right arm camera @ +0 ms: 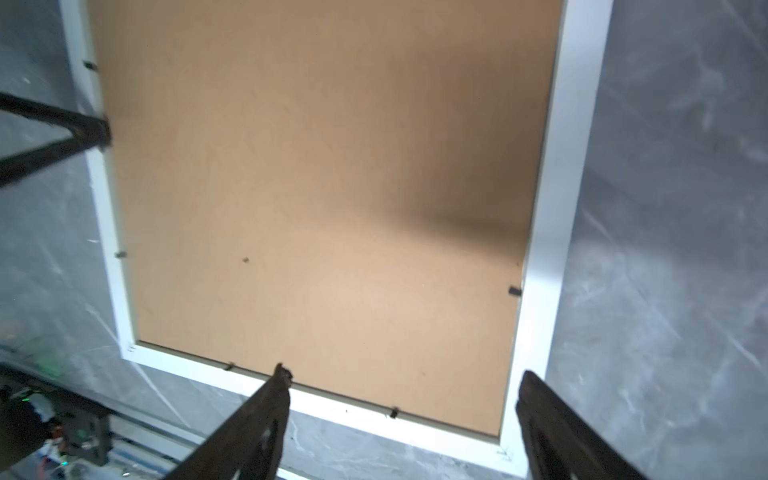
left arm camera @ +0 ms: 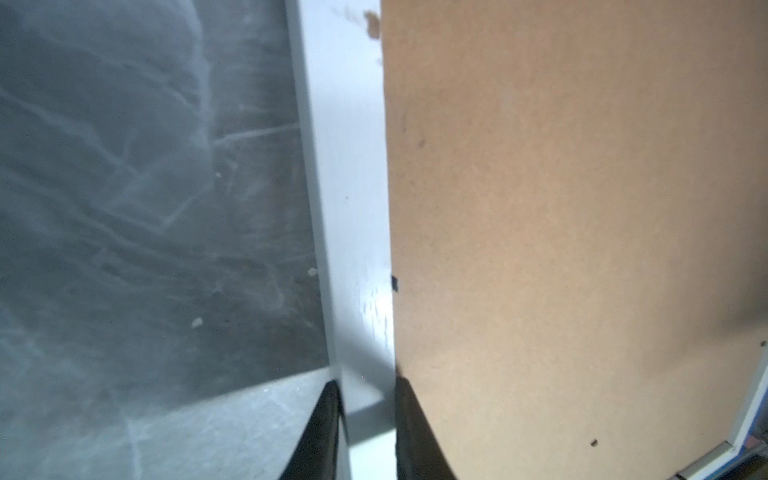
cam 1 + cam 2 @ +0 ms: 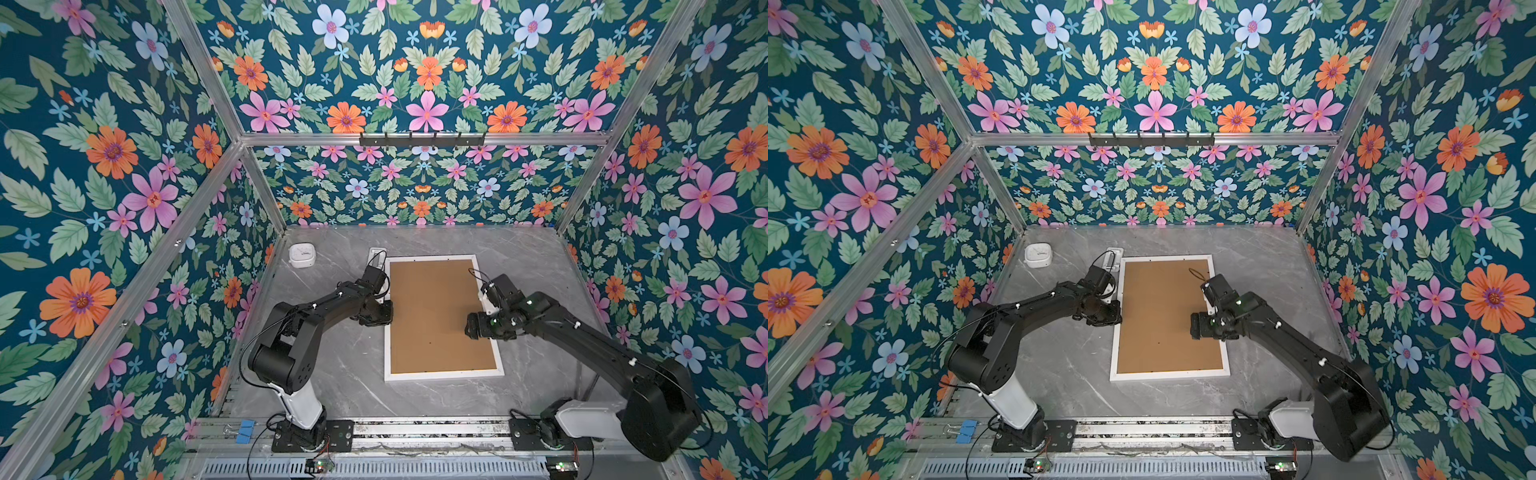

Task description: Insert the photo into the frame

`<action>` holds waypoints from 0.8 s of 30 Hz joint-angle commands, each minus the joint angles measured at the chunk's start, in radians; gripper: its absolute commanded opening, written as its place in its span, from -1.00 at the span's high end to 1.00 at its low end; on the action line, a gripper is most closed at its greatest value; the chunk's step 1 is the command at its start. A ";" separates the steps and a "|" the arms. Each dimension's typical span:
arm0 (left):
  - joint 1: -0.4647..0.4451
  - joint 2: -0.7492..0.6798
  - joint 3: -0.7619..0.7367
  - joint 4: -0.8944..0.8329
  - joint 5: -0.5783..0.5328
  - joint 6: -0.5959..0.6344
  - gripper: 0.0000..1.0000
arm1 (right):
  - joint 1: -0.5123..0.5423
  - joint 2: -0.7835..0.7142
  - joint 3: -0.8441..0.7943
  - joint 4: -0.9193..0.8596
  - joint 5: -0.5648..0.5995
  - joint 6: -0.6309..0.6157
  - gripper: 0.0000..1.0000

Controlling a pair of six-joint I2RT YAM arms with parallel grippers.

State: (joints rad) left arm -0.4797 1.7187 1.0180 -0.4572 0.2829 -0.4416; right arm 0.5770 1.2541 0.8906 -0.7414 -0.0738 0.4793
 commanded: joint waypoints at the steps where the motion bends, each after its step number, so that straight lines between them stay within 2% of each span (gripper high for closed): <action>1: -0.001 0.005 -0.009 -0.113 -0.036 0.012 0.54 | 0.091 -0.086 -0.074 -0.038 0.184 0.128 -0.74; 5: 0.000 0.005 0.000 -0.124 -0.036 0.011 0.54 | 0.205 -0.178 -0.146 -0.079 0.280 0.238 -0.77; 11: 0.000 0.004 0.011 -0.136 -0.037 0.017 0.54 | 0.318 -0.199 -0.229 -0.072 0.366 0.333 -0.78; 17: -0.001 0.007 0.013 -0.136 -0.033 0.018 0.54 | 0.329 -0.194 -0.295 0.004 0.366 0.365 -0.78; 24: -0.001 0.013 0.008 -0.135 -0.037 0.017 0.53 | 0.334 -0.198 -0.340 0.084 0.303 0.351 -0.78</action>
State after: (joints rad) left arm -0.4805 1.7218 1.0328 -0.4973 0.2756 -0.4419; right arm 0.9070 1.0592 0.5591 -0.7033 0.2493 0.8272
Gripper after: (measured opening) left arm 0.235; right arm 0.893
